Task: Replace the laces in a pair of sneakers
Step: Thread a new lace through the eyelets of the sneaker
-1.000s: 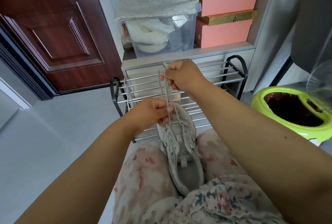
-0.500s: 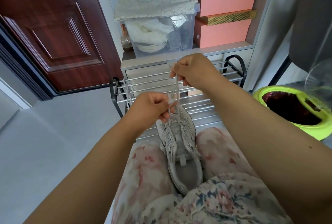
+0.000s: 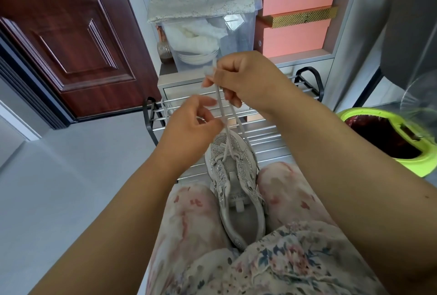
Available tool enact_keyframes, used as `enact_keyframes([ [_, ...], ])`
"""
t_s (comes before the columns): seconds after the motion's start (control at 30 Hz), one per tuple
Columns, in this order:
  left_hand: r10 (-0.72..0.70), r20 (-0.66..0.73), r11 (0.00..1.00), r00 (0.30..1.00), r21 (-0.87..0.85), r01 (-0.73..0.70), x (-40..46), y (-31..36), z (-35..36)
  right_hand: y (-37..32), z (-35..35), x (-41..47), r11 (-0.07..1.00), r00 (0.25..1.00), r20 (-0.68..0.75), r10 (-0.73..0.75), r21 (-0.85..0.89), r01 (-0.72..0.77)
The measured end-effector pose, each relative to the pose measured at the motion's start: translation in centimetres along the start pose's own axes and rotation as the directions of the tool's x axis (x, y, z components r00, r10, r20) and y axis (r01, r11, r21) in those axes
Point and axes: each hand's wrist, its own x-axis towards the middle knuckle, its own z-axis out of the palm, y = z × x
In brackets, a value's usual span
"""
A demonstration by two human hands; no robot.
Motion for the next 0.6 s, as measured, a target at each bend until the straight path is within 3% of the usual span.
enact_keyframes([
  [0.07, 0.001, 0.094, 1.000, 0.996, 0.003, -0.001, -0.7, 0.0, 0.2, -0.3, 0.6, -0.1, 0.999, 0.999, 0.043, -0.030, 0.032, 0.029],
  [0.13, -0.012, 0.100, 0.996, 0.995, -0.081, 0.020, -1.2, -0.3, 0.3, -0.4, 1.1, -0.1, 0.997, 0.995, 0.092, -0.047, 0.062, 0.042],
  [0.27, -0.107, -0.066, 0.934, 0.992, -0.350, 0.077, -1.7, -1.0, -0.8, 1.4, 1.9, -0.3, 0.998, 0.991, 0.122, 0.062, -0.017, -0.061],
  [0.37, -0.157, -0.146, 0.876, 0.977, -0.477, 0.069, -2.0, -1.9, -1.7, 3.5, 2.5, -1.7, 0.970, 0.941, 0.257, 0.222, -0.152, -0.187],
  [0.43, -0.226, -0.172, 0.843, 0.959, -0.527, 0.104, -2.1, -2.6, -2.1, 4.1, 2.6, -2.5, 0.956, 0.917, 0.312, 0.247, -0.235, -0.178],
  [0.6, -0.448, -0.093, 0.744, 0.889, -0.591, 0.312, -2.3, -4.1, -1.9, 3.8, 1.9, -2.6, 0.978, 0.895, 0.393, 0.210, -0.100, -0.185],
])
